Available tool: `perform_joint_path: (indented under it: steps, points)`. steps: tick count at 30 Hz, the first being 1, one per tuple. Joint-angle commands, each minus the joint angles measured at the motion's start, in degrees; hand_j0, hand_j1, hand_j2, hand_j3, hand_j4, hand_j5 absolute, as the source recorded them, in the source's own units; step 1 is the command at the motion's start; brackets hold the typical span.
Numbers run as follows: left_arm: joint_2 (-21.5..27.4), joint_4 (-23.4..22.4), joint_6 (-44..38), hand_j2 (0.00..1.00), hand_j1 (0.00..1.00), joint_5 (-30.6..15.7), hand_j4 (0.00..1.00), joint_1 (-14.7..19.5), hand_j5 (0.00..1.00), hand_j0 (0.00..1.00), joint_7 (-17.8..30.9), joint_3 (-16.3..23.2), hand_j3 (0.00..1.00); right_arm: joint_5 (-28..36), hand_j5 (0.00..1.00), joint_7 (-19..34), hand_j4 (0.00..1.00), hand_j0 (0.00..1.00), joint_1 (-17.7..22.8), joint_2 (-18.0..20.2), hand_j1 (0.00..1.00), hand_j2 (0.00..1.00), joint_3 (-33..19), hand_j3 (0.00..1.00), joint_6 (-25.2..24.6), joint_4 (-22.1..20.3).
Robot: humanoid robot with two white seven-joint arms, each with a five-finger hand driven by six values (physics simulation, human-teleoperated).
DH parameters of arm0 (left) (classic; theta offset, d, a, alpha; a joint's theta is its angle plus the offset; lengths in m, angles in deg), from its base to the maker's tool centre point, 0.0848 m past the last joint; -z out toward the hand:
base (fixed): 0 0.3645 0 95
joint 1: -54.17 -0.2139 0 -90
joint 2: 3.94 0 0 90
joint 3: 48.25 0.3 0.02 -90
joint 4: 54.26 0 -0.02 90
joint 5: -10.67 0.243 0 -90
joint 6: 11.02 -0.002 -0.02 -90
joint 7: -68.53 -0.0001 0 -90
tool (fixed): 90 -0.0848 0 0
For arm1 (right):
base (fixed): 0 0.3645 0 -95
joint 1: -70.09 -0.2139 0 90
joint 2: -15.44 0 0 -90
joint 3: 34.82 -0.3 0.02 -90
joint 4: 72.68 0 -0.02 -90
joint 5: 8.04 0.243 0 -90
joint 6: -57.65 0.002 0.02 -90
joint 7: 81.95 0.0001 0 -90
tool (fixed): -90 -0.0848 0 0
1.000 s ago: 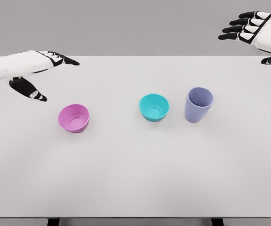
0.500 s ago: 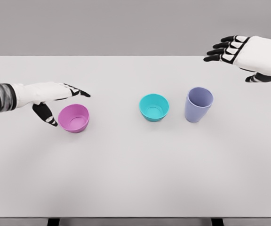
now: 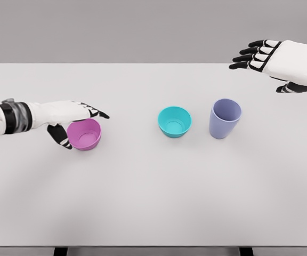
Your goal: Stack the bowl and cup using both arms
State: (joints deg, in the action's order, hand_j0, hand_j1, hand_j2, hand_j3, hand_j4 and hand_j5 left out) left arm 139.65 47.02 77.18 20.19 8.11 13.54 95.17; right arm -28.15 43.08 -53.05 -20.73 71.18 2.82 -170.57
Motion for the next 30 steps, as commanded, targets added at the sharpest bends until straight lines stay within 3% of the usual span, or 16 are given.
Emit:
perform_joint_path:
  steps: [1,30]
  points:
    - [-0.59,-0.12,-0.05,1.00,1.00,0.41,1.00,0.00,1.00,1.00,-0.02,0.28,1.00,0.25,1.00,-0.03,1.00,1.00,0.00,0.05,1.00,1.00,-0.09,1.00,-0.16,-0.02]
    - [-0.95,-3.11,-0.05,1.00,1.00,2.35,1.00,-0.62,1.00,1.00,-0.02,1.42,1.00,0.25,1.00,-0.03,1.00,1.00,-0.26,0.14,1.00,1.00,-0.26,1.00,-0.16,0.07]
